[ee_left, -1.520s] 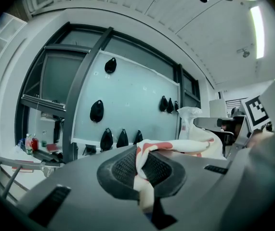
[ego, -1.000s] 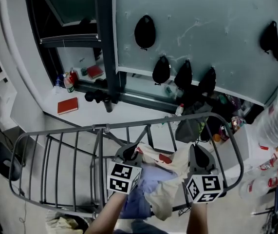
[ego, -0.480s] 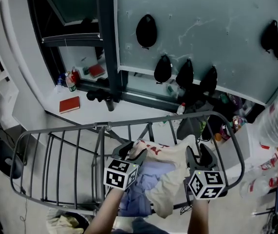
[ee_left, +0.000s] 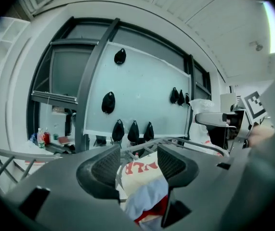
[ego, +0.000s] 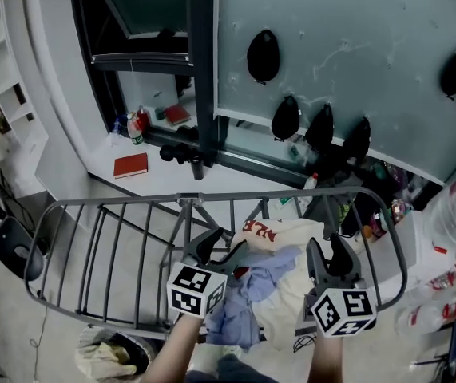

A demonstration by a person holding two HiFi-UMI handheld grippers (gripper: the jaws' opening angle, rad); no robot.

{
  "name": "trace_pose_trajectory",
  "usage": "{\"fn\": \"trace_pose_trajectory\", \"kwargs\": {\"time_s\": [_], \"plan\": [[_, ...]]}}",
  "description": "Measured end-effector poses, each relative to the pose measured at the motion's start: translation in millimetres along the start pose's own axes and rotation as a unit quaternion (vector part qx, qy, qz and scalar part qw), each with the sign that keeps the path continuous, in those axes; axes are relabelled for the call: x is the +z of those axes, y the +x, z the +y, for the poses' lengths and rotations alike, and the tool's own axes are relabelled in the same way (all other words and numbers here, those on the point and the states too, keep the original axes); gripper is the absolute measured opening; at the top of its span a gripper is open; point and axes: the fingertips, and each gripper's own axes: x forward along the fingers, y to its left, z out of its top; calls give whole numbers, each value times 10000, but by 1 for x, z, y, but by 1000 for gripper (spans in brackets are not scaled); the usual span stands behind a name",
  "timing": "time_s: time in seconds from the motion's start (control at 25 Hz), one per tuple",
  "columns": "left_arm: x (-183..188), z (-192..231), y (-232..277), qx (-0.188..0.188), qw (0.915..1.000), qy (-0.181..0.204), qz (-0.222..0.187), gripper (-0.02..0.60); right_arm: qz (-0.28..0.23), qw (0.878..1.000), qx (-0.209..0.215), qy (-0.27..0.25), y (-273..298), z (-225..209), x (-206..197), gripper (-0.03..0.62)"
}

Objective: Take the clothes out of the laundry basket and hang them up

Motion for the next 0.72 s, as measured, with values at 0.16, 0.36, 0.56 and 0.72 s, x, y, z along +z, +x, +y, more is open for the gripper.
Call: {"fn": "trace_pose_trajectory", "kwargs": {"time_s": [0.16, 0.36, 0.56, 0.72], "plan": [[11, 17, -40, 345, 9987, 42, -367, 216, -301, 9983, 506, 34, 0, 49, 12, 176], [11, 46, -102, 920, 9939, -15, -602, 215, -334, 9901, 1365, 71, 1, 129, 14, 176], [-3, 84, -175, 1636, 9843, -150, -653, 215, -203, 9725, 2317, 104, 3, 221, 4, 176], [-22, 121, -251, 2270, 9711, -315, -670, 215, -131, 9558, 2938, -3, -1, 305, -7, 176]]}}
